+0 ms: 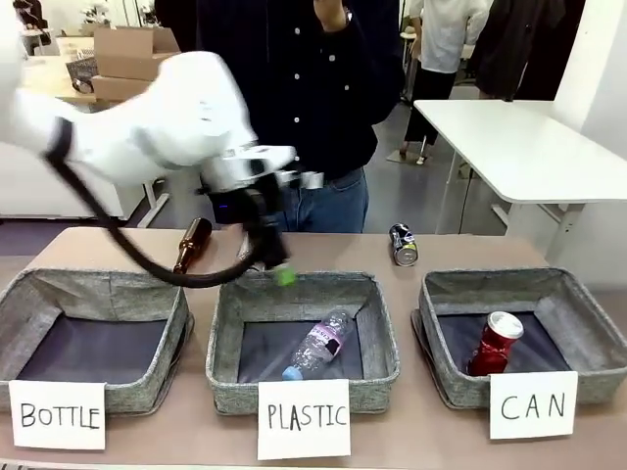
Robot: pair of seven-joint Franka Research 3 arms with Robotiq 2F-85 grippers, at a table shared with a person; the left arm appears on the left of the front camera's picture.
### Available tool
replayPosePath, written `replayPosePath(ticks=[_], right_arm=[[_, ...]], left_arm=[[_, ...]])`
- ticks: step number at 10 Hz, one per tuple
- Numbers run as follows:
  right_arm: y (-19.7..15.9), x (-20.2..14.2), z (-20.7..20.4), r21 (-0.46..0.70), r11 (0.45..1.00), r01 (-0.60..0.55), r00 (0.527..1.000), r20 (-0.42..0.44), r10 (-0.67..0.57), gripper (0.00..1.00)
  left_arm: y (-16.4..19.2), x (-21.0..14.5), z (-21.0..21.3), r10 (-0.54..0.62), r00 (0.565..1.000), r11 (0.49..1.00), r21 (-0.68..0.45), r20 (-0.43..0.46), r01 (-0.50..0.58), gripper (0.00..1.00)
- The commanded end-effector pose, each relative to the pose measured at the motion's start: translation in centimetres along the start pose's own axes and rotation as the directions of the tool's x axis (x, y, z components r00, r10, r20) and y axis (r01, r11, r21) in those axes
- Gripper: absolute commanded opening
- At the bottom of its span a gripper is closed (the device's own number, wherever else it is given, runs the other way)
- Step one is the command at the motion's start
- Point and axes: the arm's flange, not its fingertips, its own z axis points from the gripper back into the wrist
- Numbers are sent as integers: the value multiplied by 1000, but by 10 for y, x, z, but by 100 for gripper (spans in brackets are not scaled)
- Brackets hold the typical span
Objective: Sort the can waste into the basket.
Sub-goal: Pick up the can waste from the table and place it in the right Fabric basket.
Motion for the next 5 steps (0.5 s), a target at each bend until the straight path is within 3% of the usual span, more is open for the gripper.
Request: replayPosePath(ticks=[1,2,3,4,5], right_arm=[[13,-8,-16,-13,1000,-6,1000,-24,5,100],[20,-17,-31,-45,998,-40,998,-52,38,100],[24,-26,-46,-71,997,-25,998,-66,20,100],[14,-8,-19,2,1000,-29,999,-46,29,100],[14,-8,-19,2,1000,-29,999,-46,29,100]], left_arm=[[-10,-42,40,26,998,996,-86,57,-21,100],[-12,-68,75,43,971,995,-102,233,-20,100],[10,-41,17,36,999,998,-50,3,-35,100],[10,-41,17,36,999,998,-50,3,-35,100],[10,-41,17,36,999,998,-50,3,-35,100]])
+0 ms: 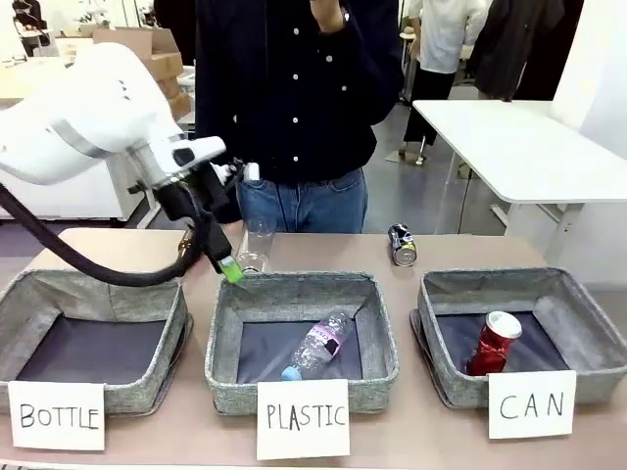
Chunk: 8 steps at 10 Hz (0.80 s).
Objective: Sort the can waste into the basket.
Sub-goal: Pick up the can waste from the table and place it in the right Fabric basket.
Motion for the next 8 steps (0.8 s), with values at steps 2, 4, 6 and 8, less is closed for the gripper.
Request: replayPosePath(ticks=[2,4,6,8], right_arm=[[11,7,-15,35,999,10,1000,25,-11,100],[61,-10,-73,76,997,14,999,-40,-11,100],[109,-37,-124,137,987,83,979,-197,-55,100],[135,-54,-140,194,957,216,912,-389,-127,100]], left_arm=[[0,0,0,0,1000,1000,0,0,0,100],[-25,-29,62,86,949,982,-188,304,-29,100],[-51,-125,114,336,749,910,-401,571,-102,100],[-33,-226,119,546,653,770,-623,525,-142,100]])
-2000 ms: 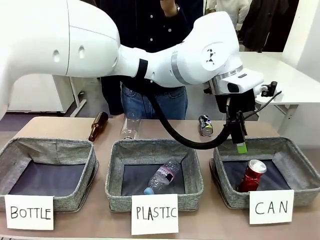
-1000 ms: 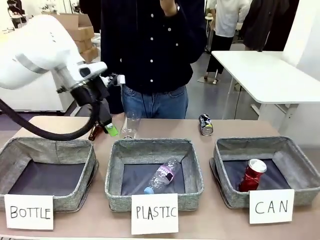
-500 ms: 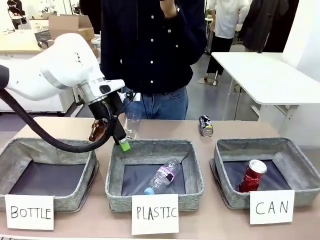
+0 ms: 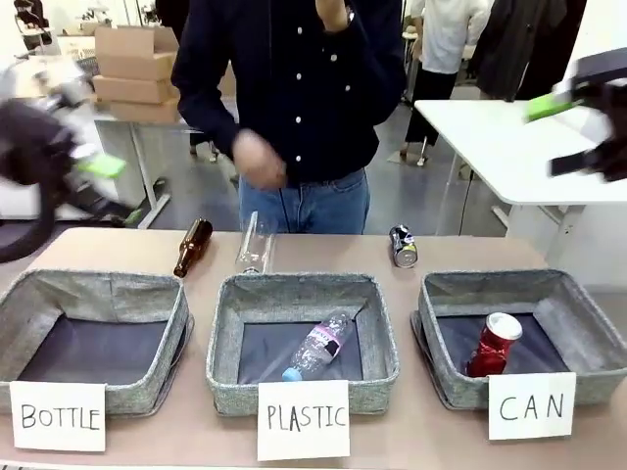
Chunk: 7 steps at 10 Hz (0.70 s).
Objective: Sort the can waste into the basket.
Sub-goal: Pick up the can waste from the table and place it in the right Fabric basket.
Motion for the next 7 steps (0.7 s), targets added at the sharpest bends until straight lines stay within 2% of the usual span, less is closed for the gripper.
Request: replayPosePath(ticks=[1,2,3,7], right_arm=[[-6,-1,2,36,987,154,983,-108,-149,100],[-17,3,9,31,982,189,977,-102,-185,100],[2,-5,-10,28,998,59,996,-71,-57,100],[2,-5,-10,28,998,59,996,-71,-57,100]], left_arm=[[40,-48,50,155,968,971,-213,196,-112,100],[52,-54,65,87,951,965,-264,297,-6,100],[14,-44,34,83,992,992,-107,90,-73,100],[14,-44,34,83,992,992,-107,90,-73,100]])
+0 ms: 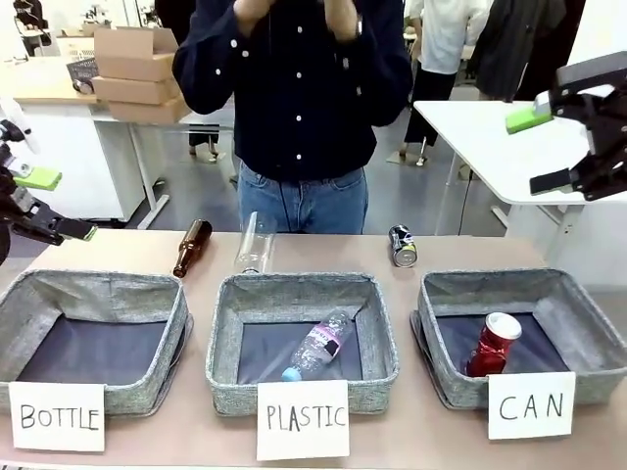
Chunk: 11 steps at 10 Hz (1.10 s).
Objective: Sort the can waste into the basket.
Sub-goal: Pick up the can waste from the table and place it in the right Fabric basket.
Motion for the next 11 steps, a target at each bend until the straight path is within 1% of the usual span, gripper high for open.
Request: replayPosePath(ticks=[1,9,10,11], right_arm=[[1,3,-3,11,1000,-22,1000,17,22,100],[1,3,-3,11,1000,-22,1000,17,22,100],[-1,0,0,-1,1000,-1,1000,2,1,100],[9,34,-30,-274,951,-141,990,-38,135,100]], left_arm=[[-2,-1,7,15,1000,1000,5,21,-15,100],[-2,-1,7,15,1000,1000,5,21,-15,100],[-2,-1,7,15,1000,1000,5,21,-15,100],[-2,-1,7,15,1000,1000,5,21,-15,100]])
